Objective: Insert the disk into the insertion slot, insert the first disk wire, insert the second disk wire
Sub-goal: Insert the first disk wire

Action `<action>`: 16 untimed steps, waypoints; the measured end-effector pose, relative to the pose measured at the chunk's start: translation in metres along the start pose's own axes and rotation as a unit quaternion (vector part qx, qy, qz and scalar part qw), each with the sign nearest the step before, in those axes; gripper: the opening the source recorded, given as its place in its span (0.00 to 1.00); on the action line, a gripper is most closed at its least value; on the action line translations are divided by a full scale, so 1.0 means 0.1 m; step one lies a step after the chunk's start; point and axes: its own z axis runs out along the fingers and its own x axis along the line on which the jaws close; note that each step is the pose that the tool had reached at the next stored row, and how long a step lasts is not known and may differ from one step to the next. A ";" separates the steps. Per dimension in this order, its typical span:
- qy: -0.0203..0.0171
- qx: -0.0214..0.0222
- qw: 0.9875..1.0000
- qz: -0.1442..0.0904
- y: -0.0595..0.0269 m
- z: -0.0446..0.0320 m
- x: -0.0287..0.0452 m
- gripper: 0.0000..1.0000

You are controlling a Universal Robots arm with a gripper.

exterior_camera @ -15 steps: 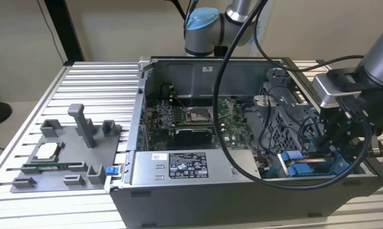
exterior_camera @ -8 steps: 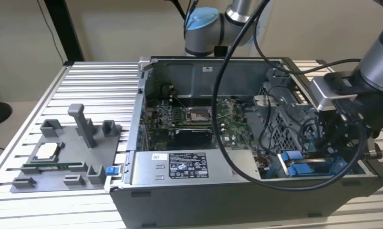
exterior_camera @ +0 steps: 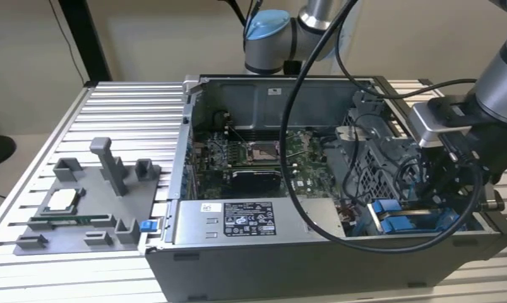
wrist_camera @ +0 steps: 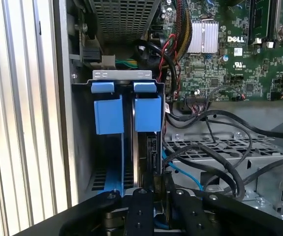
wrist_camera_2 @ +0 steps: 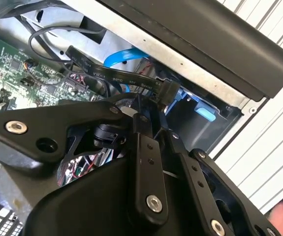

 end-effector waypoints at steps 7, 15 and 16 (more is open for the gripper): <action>-0.001 0.000 1.000 0.000 -0.006 -0.097 -0.011 1.00; 0.000 -0.002 1.000 0.000 -0.034 -0.434 -0.052 1.00; 0.000 -0.003 1.000 0.000 -0.039 -0.432 -0.052 1.00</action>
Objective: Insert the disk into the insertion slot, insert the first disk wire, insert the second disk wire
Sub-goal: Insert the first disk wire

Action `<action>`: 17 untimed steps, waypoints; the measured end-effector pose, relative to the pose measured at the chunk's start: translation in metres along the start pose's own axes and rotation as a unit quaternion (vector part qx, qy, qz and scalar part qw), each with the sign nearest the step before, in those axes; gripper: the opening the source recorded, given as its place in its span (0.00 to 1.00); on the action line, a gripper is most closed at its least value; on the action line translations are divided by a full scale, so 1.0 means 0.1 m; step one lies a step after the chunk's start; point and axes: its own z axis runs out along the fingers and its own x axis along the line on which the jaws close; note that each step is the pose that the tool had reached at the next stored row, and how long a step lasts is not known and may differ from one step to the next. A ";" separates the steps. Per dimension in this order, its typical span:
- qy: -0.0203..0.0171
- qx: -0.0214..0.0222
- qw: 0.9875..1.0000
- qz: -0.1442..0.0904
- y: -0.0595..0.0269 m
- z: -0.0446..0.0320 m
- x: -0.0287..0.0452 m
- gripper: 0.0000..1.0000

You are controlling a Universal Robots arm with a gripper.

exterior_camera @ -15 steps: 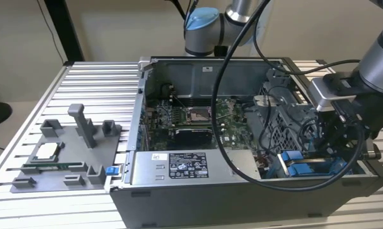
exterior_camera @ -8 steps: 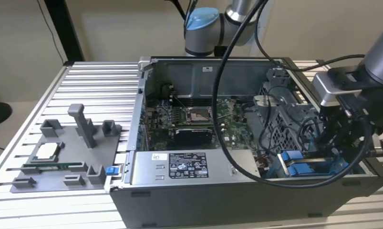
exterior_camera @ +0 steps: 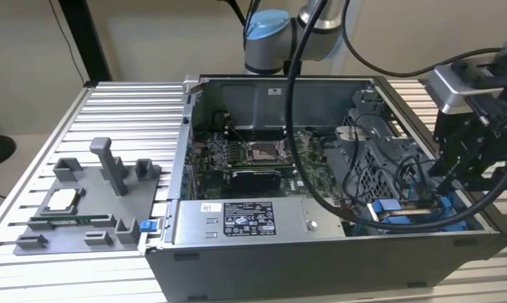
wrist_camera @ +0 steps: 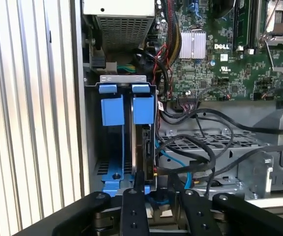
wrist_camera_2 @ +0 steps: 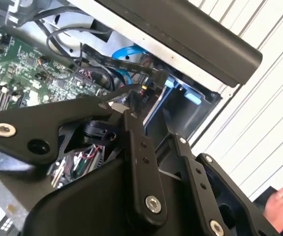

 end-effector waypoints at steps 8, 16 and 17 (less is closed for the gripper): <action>0.001 -0.015 1.000 0.001 -0.262 0.014 -0.011 1.00; 0.002 -0.045 0.999 0.005 -0.486 0.027 -0.016 1.00; 0.003 -0.054 0.998 0.006 -0.497 0.028 -0.016 1.00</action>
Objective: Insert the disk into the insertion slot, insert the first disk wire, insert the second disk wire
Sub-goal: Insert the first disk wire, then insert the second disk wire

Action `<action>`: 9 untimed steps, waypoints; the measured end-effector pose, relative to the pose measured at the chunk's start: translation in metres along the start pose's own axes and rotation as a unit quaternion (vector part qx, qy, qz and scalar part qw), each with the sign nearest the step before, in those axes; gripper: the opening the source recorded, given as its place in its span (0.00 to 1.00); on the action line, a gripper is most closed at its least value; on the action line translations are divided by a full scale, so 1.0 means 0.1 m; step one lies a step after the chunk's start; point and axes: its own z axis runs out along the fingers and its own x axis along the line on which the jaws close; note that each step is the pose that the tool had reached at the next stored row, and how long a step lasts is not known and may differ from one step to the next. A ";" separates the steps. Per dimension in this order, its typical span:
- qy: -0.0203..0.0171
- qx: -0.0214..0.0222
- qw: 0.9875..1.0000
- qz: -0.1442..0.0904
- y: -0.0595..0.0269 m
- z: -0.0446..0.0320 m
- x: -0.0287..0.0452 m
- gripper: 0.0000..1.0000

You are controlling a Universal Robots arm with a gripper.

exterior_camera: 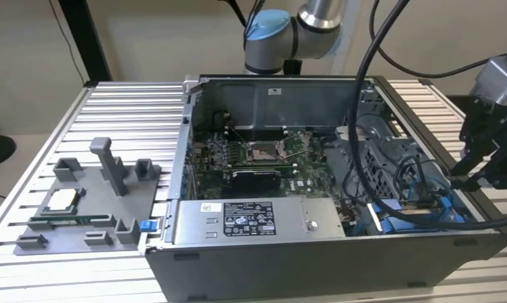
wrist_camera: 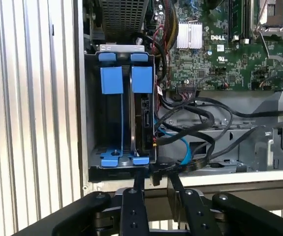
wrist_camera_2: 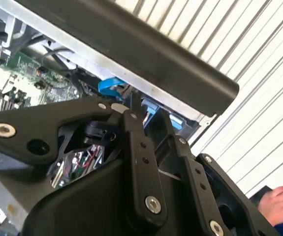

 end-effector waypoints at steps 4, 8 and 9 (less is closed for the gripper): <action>-0.004 -0.014 1.000 0.001 -0.077 0.000 0.002 1.00; -0.007 -0.018 1.000 0.002 -0.110 0.031 0.007 1.00; -0.007 -0.019 1.000 0.003 -0.113 0.041 0.008 1.00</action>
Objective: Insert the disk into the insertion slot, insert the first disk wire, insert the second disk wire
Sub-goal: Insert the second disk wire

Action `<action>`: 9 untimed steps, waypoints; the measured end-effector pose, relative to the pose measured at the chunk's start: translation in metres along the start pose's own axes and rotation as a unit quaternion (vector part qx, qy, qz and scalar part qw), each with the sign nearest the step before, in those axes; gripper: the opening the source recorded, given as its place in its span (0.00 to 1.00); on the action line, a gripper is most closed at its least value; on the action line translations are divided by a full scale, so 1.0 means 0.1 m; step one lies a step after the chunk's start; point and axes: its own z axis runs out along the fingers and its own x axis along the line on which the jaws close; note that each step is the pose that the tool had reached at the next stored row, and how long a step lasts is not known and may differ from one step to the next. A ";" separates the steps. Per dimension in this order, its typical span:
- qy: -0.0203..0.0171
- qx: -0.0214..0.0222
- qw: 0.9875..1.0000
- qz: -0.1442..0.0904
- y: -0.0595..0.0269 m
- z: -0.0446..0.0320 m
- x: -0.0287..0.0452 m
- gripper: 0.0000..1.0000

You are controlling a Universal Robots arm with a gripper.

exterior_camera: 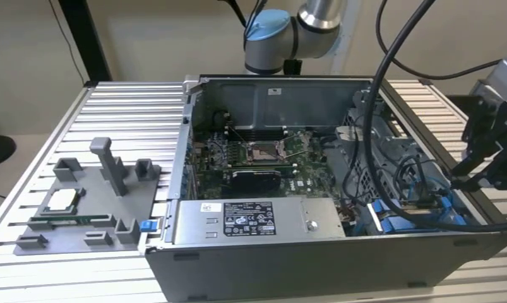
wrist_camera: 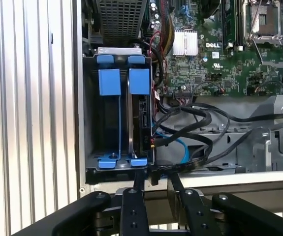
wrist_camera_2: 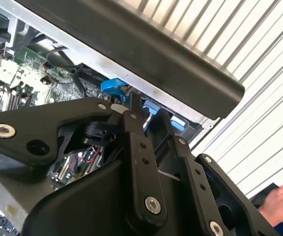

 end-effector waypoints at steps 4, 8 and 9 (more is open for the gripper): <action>0.000 -0.007 1.000 0.003 -0.004 0.009 0.001 1.00; 0.000 -0.013 1.000 0.004 -0.003 0.010 0.001 0.00; 0.000 -0.013 1.000 0.004 -0.004 0.009 0.001 0.00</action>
